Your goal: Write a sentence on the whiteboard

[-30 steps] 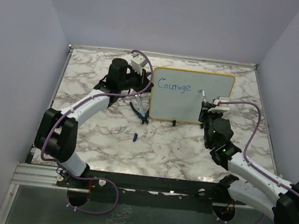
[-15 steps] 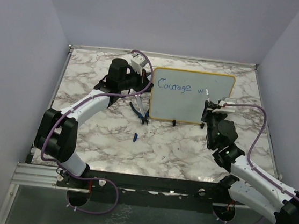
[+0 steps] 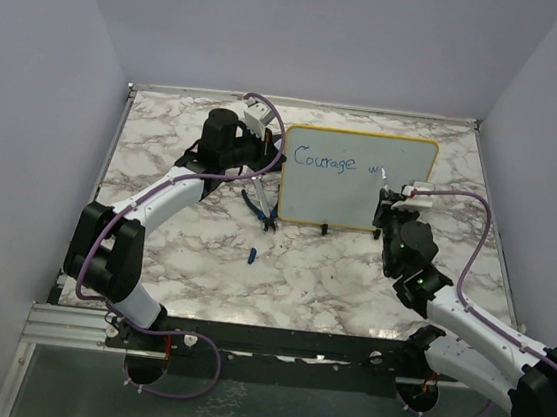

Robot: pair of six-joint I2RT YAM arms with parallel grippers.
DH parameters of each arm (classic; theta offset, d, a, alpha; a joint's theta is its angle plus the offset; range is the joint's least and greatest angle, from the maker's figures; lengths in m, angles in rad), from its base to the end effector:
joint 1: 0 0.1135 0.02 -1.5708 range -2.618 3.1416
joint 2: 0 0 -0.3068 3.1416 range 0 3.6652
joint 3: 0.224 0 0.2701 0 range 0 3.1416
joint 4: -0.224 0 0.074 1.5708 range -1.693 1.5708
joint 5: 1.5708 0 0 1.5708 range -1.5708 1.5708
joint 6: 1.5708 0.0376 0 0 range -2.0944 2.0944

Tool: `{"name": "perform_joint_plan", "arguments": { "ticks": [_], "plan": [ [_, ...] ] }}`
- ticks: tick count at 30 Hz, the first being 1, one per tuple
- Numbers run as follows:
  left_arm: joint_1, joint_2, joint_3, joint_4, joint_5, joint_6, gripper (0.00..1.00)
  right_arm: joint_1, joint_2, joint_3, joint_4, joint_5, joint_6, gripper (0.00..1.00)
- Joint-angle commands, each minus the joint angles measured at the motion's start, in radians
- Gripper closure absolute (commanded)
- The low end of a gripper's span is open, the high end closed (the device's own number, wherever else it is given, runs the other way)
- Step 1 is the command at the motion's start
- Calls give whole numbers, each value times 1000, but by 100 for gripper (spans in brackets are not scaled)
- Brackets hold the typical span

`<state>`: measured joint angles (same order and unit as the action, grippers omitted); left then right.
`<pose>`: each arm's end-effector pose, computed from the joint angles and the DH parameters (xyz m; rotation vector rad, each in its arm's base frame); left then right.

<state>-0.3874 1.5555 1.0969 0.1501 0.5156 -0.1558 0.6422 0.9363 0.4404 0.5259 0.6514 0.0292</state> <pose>0.3445 -0.1606 0.3251 0.5810 1.8377 -0.8518 0.1755 0.1028 0.2912 0.0439 1.5464 0.0301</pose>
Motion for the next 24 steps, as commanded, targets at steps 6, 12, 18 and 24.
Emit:
{"name": "perform_joint_plan", "arguments": {
  "ticks": [6, 12, 18, 24],
  "plan": [
    [-10, -33, -6, -15, 14, 13, 100, -19, 26, 1, 9, 23, 20, 99],
    [-9, -35, -6, -16, 13, 13, 100, -19, 21, -3, -30, 26, 50, 99],
    [-11, -36, -5, -15, 14, 12, 100, -19, -5, -33, -81, 21, 97, 99],
    [-10, -36, -5, -15, 15, 12, 100, -19, -13, -21, -83, 21, 84, 99]
  ]
}}
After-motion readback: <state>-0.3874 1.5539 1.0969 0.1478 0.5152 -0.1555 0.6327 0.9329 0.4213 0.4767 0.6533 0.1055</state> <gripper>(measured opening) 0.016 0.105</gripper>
